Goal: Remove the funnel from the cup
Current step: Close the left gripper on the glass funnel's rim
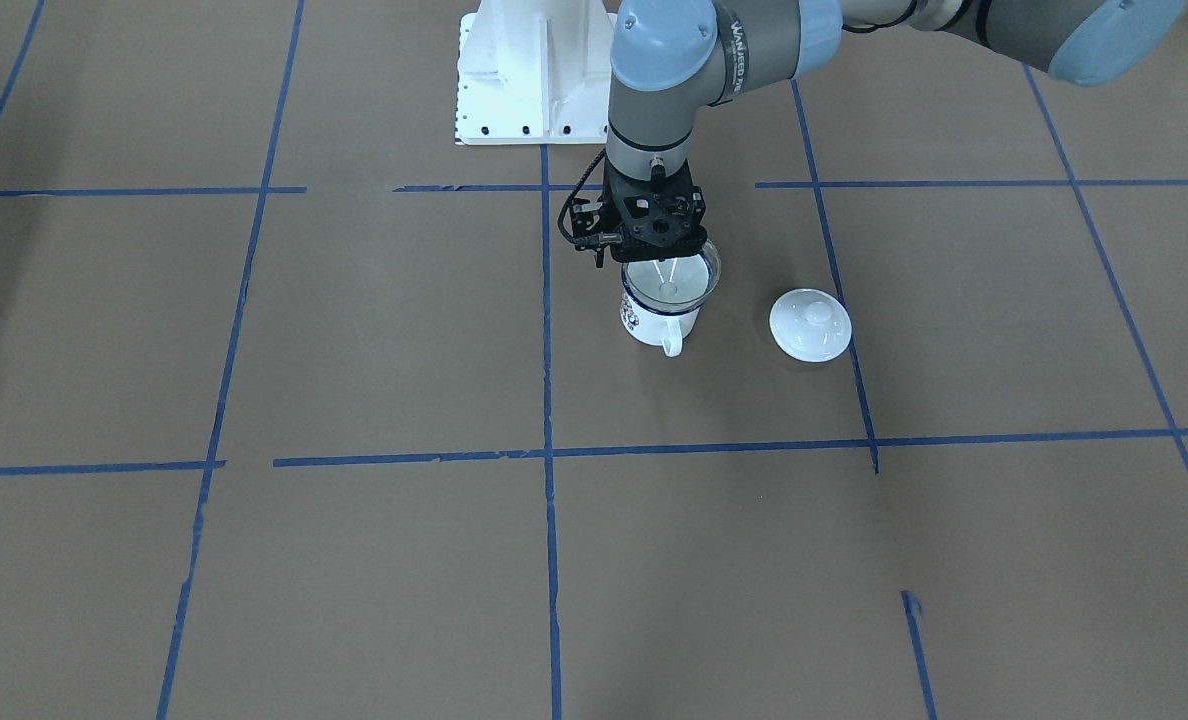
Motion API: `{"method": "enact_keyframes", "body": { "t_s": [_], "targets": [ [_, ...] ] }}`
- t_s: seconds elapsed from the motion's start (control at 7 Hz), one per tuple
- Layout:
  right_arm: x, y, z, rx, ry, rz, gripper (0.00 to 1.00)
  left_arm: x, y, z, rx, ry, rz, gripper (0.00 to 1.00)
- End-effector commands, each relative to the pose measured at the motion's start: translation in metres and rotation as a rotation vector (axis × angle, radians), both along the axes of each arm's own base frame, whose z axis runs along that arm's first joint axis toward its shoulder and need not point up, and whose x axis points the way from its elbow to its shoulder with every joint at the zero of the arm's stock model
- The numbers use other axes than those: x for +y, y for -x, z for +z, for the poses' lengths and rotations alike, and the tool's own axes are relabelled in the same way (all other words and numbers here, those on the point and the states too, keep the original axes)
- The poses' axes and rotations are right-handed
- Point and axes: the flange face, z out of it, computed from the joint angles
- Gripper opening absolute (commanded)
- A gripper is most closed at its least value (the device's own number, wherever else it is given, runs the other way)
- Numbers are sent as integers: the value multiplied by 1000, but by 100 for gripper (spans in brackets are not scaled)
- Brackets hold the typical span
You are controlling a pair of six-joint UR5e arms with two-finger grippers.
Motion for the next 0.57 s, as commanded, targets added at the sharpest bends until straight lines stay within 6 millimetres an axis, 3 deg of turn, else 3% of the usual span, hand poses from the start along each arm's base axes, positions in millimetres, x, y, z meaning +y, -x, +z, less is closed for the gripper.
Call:
{"method": "enact_keyframes", "body": {
  "t_s": [0.0, 0.43],
  "targets": [
    [0, 0, 1, 0, 1, 0, 100, 3, -6, 5, -20, -22, -12, 57],
    [0, 0, 0, 0, 0, 0, 100, 5, -14, 7, -16, -28, -5, 52]
  ]
}}
